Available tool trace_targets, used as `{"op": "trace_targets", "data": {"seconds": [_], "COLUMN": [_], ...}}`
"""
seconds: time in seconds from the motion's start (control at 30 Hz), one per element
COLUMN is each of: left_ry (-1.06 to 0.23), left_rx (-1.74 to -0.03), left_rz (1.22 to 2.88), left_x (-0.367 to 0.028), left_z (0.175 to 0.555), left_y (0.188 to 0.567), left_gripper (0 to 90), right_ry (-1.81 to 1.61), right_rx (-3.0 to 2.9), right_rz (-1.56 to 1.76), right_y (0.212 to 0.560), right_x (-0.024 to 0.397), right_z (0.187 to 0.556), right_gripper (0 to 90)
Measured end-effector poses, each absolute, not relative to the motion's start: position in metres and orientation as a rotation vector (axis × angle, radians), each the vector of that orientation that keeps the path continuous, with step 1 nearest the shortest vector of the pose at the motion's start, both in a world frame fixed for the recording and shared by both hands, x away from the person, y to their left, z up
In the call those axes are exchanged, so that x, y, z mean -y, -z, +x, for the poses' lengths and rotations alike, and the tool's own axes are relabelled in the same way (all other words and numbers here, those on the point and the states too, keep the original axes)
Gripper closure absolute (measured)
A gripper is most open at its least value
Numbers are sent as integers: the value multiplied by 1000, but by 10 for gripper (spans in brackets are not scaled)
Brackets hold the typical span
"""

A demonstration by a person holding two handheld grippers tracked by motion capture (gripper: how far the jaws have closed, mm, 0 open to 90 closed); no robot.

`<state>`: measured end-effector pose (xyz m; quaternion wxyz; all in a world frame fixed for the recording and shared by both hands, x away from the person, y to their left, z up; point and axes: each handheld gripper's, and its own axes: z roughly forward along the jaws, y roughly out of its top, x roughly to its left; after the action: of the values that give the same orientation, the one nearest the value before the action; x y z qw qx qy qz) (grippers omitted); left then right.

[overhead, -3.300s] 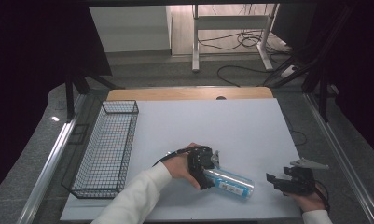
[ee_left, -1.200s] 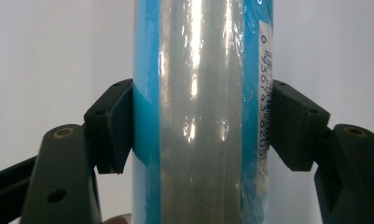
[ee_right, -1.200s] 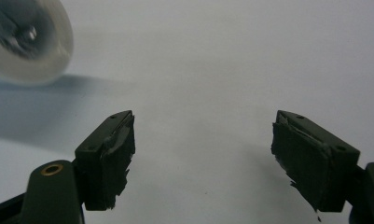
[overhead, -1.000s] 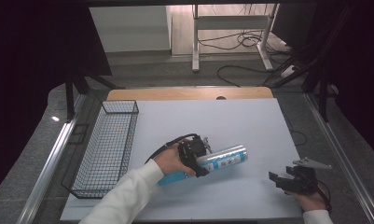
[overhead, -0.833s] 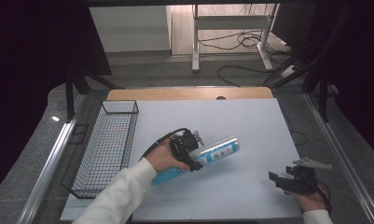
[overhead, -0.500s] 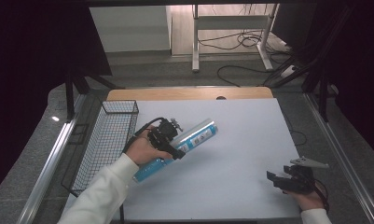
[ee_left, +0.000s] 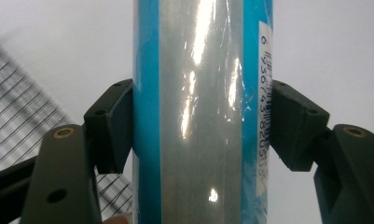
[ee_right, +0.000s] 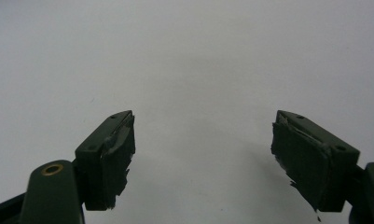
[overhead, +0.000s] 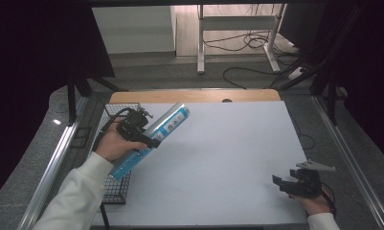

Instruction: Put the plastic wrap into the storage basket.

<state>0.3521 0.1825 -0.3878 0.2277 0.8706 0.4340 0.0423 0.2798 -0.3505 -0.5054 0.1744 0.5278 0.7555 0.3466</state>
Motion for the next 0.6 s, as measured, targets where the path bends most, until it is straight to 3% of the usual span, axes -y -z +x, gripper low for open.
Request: {"op": "trace_targets", "data": {"seconds": [0.6], "left_ry": [-113], "left_rx": [-1492], "left_rz": [2197], "left_x": [-264], "left_z": [359], "left_y": [397], "left_gripper": [318], "right_ry": [-975], "right_rx": [-2154], "right_rz": [1484], "right_y": [506], "right_x": [347], "right_z": [283], "right_gripper": [216]}}
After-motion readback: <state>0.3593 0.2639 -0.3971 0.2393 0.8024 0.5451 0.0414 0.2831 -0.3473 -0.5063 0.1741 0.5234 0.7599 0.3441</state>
